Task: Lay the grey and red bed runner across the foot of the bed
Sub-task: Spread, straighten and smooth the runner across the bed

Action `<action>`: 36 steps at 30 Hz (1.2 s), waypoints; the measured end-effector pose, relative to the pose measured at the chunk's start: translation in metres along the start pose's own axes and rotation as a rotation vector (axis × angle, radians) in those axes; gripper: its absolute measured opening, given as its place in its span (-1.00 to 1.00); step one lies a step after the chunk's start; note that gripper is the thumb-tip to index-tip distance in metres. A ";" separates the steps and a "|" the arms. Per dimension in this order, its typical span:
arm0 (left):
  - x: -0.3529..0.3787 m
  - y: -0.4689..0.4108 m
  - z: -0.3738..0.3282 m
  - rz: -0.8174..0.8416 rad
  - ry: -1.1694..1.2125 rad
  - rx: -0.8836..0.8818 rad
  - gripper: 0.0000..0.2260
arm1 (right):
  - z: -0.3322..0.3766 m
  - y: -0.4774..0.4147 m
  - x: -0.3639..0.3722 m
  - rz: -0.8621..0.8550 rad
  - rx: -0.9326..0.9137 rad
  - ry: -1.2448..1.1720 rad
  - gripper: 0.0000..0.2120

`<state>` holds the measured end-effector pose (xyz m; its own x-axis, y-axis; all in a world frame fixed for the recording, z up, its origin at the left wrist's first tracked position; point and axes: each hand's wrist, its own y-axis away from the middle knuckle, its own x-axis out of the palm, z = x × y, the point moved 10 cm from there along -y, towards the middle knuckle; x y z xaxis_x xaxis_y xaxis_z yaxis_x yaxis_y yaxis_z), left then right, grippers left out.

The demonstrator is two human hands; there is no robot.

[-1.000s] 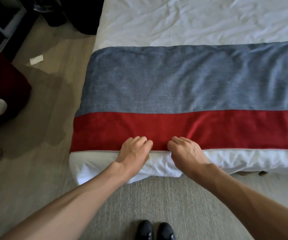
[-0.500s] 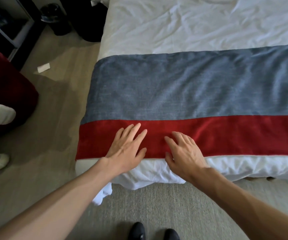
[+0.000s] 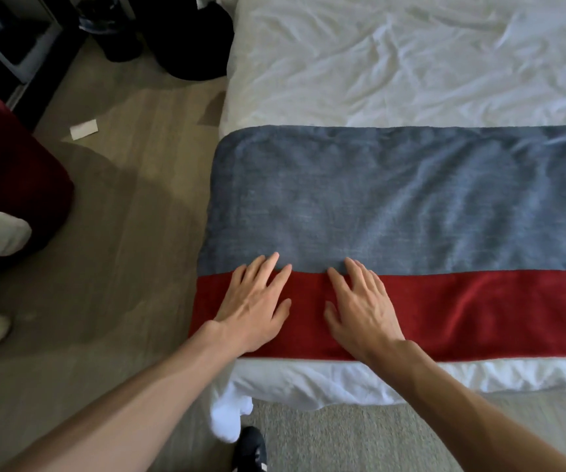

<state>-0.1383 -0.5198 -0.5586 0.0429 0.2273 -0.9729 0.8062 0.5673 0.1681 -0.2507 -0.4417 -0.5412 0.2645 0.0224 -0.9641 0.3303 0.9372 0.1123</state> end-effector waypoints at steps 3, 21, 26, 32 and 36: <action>-0.005 -0.003 0.018 0.008 -0.003 0.015 -0.46 | 0.016 -0.017 0.006 0.003 0.033 0.004 -0.45; -0.014 -0.125 -0.017 0.086 -0.120 0.297 -0.45 | -0.045 -0.041 0.016 -0.148 0.464 -0.084 -0.43; -0.009 -0.143 -0.047 0.119 -0.161 0.465 -0.44 | -0.062 -0.031 0.009 -0.207 0.589 -0.094 -0.46; 0.015 -0.149 -0.043 0.157 -0.161 0.514 -0.47 | -0.059 -0.023 0.023 -0.199 0.673 -0.075 -0.47; 0.021 -0.152 -0.042 0.176 -0.144 0.513 -0.47 | -0.055 -0.024 0.028 -0.179 0.726 -0.044 -0.47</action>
<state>-0.2851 -0.5678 -0.5974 0.2534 0.1533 -0.9552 0.9619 0.0651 0.2656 -0.3011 -0.4442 -0.5844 0.1814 -0.1368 -0.9738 0.8828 0.4590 0.0999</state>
